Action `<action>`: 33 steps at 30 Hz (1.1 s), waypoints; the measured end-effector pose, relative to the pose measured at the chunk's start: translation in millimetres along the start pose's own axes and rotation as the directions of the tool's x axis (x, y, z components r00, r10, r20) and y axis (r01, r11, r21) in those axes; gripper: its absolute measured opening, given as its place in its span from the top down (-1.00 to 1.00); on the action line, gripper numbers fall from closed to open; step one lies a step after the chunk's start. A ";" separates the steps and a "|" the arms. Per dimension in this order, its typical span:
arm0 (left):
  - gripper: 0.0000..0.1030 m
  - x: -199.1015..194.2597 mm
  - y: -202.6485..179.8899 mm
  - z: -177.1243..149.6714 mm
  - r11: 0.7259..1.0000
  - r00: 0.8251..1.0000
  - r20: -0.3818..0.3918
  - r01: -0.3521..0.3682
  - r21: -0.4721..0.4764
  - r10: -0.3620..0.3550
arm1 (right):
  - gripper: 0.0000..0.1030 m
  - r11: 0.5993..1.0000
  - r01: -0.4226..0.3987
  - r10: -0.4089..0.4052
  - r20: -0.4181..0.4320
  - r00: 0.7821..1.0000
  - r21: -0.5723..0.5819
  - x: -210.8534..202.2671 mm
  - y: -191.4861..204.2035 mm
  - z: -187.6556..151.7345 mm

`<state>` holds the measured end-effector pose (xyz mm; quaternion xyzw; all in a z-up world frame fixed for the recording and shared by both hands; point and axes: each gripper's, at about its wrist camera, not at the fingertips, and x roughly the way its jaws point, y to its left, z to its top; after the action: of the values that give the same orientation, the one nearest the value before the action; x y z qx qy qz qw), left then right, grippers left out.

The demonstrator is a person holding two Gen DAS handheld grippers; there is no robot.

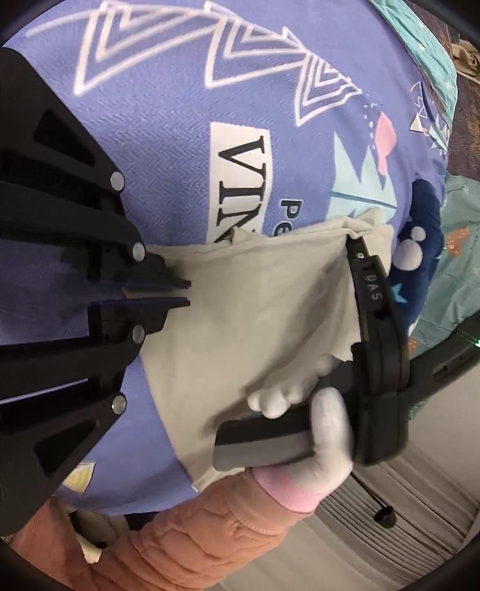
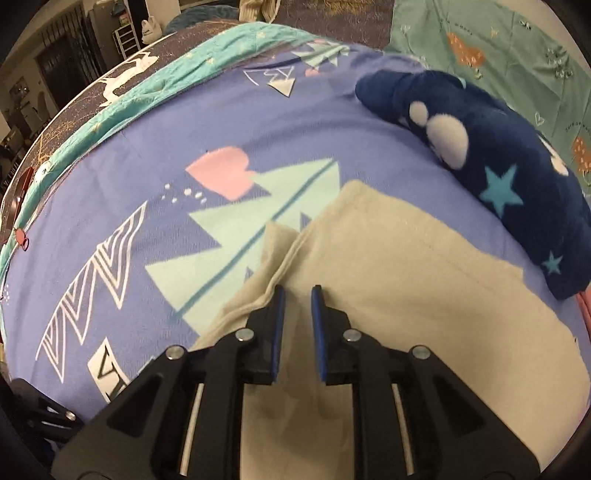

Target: Fold small clothes

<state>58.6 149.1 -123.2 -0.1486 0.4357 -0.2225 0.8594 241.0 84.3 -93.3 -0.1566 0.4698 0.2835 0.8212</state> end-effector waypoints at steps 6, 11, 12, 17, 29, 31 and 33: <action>0.90 -1.0 0.8 -0.4 1.000 1.000 -0.007 -0.009 0.010 0.009 | 0.69 0.996 -0.061 0.062 -0.008 0.998 0.059 4.2 -12.7 4.0; 0.90 -0.8 -1.0 1.2 1.000 1.000 0.000 -0.019 0.022 0.019 | 0.69 0.999 -0.038 0.037 0.043 0.998 0.026 2.3 -7.9 -3.6; 0.90 -0.1 -1.9 0.2 0.999 1.000 0.001 -0.021 0.024 0.021 | 0.68 0.999 -0.032 0.031 0.049 0.998 0.020 1.2 -6.5 -4.3; 0.90 -0.7 -4.4 -1.3 0.999 0.999 0.013 -0.029 0.035 0.029 | 0.49 0.988 0.023 -0.039 0.104 0.994 0.152 -41.1 -23.1 -16.1; 0.85 -30.1 -27.0 7.5 0.994 0.995 0.103 0.001 0.105 -0.012 | 0.41 0.842 0.105 -0.186 0.100 0.977 0.530 -147.7 -109.6 -206.8; 0.71 -23.4 -34.8 11.2 0.993 0.996 0.088 0.003 0.117 -0.014 | 0.35 0.810 0.135 -0.185 0.030 0.982 0.570 -137.7 -113.5 -241.7; 0.59 4.9 -34.4 9.1 0.990 0.997 -0.004 -0.072 0.121 0.073 | 0.35 0.817 0.099 -0.191 0.105 0.976 0.568 -138.2 -109.2 -258.7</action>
<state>59.9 117.7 -105.9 -0.0795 0.4301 -0.2175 0.8726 76.3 -181.4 -107.3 0.0781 0.4526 0.0815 0.8845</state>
